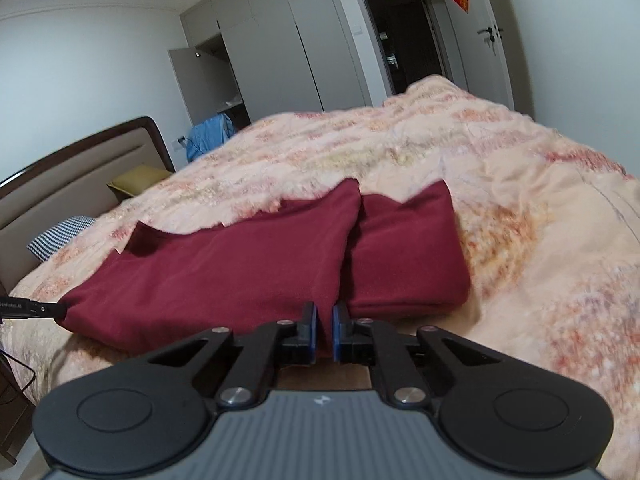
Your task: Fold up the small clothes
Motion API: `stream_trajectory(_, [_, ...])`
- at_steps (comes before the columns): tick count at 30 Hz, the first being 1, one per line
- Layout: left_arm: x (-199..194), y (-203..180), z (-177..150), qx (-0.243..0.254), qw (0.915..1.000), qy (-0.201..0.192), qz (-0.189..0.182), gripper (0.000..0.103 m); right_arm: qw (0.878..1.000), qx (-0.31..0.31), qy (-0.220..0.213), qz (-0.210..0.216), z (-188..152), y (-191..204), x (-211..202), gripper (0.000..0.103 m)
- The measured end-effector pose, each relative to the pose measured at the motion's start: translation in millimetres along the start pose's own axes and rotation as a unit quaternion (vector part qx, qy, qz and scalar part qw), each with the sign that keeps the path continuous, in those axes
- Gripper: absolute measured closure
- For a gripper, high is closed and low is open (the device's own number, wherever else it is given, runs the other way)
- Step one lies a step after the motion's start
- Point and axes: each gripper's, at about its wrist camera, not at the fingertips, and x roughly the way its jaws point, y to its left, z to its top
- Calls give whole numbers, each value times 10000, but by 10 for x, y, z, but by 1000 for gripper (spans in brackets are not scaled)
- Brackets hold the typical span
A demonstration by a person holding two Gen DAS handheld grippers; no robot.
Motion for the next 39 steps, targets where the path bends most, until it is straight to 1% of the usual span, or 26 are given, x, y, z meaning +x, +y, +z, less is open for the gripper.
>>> stream_trajectory(2, [19,-5,-23,-42,10000,18,2,95,9999,84,125,-13,-60,-44,66,95])
stream_trajectory(4, [-15,-16,-27,-10,10000,-47,0,94,9998,146,105,7,-78,-52,75,94])
stream_trajectory(6, [-40,-24,-8,42,10000,-58,8,90,10000,39,57,-19,-71,-21,58,92])
stream_trajectory(9, [-70,-30,5,66,9999,-76,46,88,9998,-167,40,-87,-67,25,42,90])
stream_trajectory(16, [-90,-33,4,67,9999,-107,49,86,9996,-253,46,-151,-60,33,21,88])
stream_trajectory(18, [-103,-30,4,72,9999,-116,47,82,9994,-302,30,-183,-57,46,12,84])
stream_trajectory(20, [-116,-28,7,68,9999,-129,52,79,9992,-338,8,-209,-52,59,-2,82])
stream_trajectory(21, [-122,-25,12,64,9999,-139,53,74,9992,-341,-5,-211,-48,49,-8,81])
stream_trajectory(22, [-134,-25,14,61,9998,-155,54,71,9992,-333,-16,-227,-43,44,-11,75])
stream_trajectory(23, [-143,-25,17,60,9998,-172,56,65,9992,-319,-30,-250,-40,43,-17,70])
stream_trajectory(24, [-153,-24,22,66,9998,-187,68,57,9992,-300,-42,-270,-36,39,-23,54])
stream_trajectory(25, [-165,-25,28,75,9997,-210,88,53,9992,-272,-64,-281,-32,32,-30,39])
stream_trajectory(26, [-180,-24,34,82,9996,-242,116,42,9993,-237,-96,-264,-27,27,-40,33])
stream_trajectory(27, [-195,-18,48,83,9994,-285,154,29,9994,-205,-126,-230,-21,23,-49,25])
stream_trajectory(28, [-220,-10,55,74,9992,-346,199,23,9995,-187,-145,-215,-15,25,-52,17])
stream_trajectory(29, [-243,-2,67,58,9988,-411,257,12,9994,-187,-167,-225,-9,35,-55,13])
stream_trajectory(30, [-274,14,77,24,9983,-483,335,4,9993,-198,-196,-250,0,42,-59,7])
stream_trajectory(31, [-312,28,90,-7,9975,-580,414,2,9992,-218,-222,-267,10,57,-61,3])
stream_trajectory(33, [-415,56,123,-39,9949,-861,519,1,9988,-261,-272,-317,33,91,-56,0])
stream_trajectory(36, [-587,96,217,-96,9901,-1209,714,1,9979,-348,-362,-404,75,159,-38,0])
stream_trajectory(39, [-776,120,327,-55,9852,-1475,870,1,9973,-453,-439,-386,127,248,1,0])
